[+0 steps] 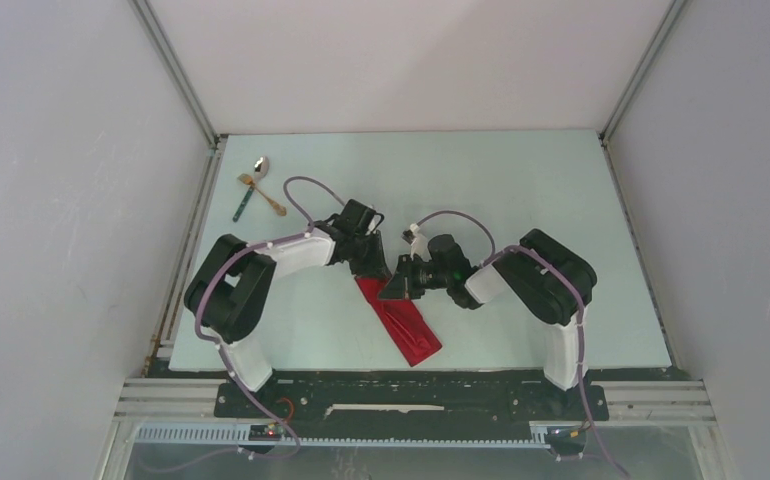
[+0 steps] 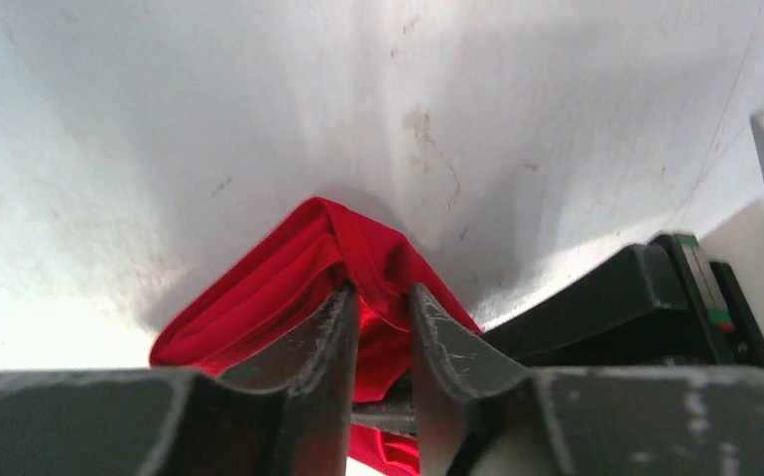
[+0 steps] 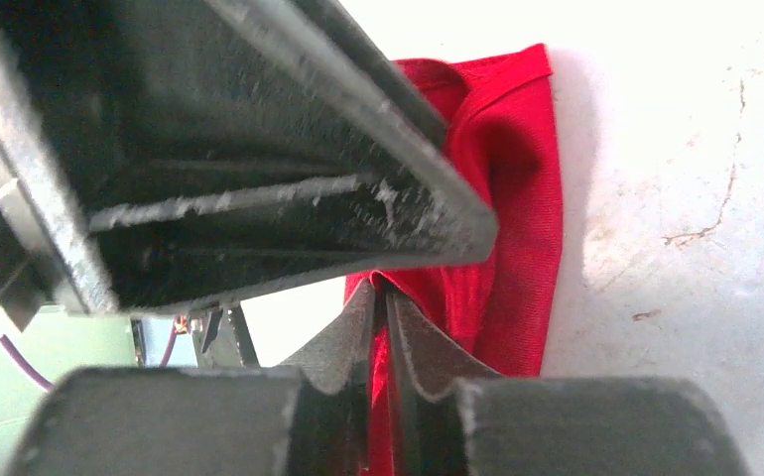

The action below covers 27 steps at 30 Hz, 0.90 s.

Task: Fold the napkin into a case and place the utensils inside
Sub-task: Fold the 2/3-rectangle-folded napkin at the center of the board.

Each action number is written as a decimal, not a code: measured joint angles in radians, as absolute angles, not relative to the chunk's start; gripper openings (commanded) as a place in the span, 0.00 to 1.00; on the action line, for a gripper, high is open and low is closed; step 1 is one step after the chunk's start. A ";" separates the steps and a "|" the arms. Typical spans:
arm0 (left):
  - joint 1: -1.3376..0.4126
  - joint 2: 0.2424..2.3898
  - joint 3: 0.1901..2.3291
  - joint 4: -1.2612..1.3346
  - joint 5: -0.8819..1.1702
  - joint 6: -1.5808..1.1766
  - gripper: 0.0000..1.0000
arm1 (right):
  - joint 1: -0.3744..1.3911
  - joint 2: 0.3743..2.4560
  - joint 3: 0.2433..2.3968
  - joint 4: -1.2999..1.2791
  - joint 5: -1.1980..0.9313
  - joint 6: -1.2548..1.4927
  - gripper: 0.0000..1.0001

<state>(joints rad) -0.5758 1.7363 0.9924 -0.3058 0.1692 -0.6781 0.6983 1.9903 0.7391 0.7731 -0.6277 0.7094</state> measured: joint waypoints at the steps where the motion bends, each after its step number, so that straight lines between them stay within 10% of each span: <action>1: -0.573 1.751 1.007 -0.314 0.177 -0.679 0.26 | 0.701 1.987 0.739 0.767 -0.625 0.709 0.22; 15: -0.566 1.782 1.039 -0.327 0.163 -0.663 0.16 | 0.733 1.639 0.717 0.408 -0.537 0.636 0.63; 27: -0.564 1.765 1.014 -0.300 0.168 -0.663 0.16 | 0.690 1.608 0.537 0.451 -0.562 0.686 0.28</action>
<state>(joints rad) -0.5644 1.7653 1.0142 -0.3004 0.1677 -0.6628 0.6895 1.6081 0.5373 0.4507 -0.5625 0.6861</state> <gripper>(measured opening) 0.159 0.326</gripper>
